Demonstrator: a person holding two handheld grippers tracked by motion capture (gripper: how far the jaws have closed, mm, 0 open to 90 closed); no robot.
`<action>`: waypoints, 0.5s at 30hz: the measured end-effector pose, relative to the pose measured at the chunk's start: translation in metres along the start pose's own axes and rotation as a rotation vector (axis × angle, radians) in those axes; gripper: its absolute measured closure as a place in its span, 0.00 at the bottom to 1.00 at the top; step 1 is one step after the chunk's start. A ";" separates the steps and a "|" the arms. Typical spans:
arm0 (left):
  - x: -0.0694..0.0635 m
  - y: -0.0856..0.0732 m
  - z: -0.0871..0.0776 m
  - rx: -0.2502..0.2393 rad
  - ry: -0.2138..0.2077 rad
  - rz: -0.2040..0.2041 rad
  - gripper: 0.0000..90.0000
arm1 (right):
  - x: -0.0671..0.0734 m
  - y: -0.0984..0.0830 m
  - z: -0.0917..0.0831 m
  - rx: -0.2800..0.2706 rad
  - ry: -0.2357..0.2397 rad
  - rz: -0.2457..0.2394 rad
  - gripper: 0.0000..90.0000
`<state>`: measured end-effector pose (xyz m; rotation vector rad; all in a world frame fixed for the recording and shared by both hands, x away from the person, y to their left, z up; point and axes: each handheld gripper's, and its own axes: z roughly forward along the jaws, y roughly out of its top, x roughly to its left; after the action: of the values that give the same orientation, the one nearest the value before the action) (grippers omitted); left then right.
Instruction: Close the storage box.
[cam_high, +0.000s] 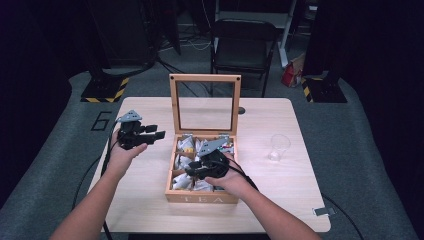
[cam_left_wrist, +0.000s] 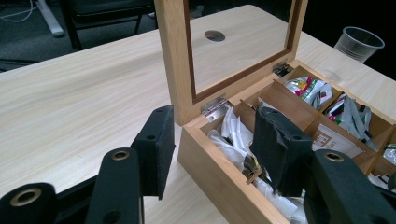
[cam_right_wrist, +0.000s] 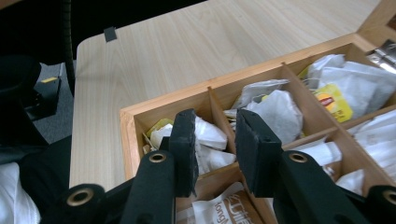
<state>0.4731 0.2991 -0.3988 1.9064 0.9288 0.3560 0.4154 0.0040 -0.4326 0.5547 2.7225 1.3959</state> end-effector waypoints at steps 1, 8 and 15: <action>0.000 0.000 0.000 0.000 -0.001 -0.003 0.54 | 0.001 0.000 0.002 0.004 0.002 0.001 0.76; -0.001 -0.002 0.001 -0.001 -0.002 -0.003 0.53 | 0.004 0.000 0.011 0.028 0.015 -0.013 0.77; 0.001 -0.002 -0.002 -0.001 0.000 -0.003 0.53 | 0.005 -0.001 0.015 0.036 0.018 -0.012 0.79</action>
<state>0.4716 0.3013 -0.3999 1.9038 0.9316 0.3549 0.4135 0.0173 -0.4417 0.5289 2.7657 1.3582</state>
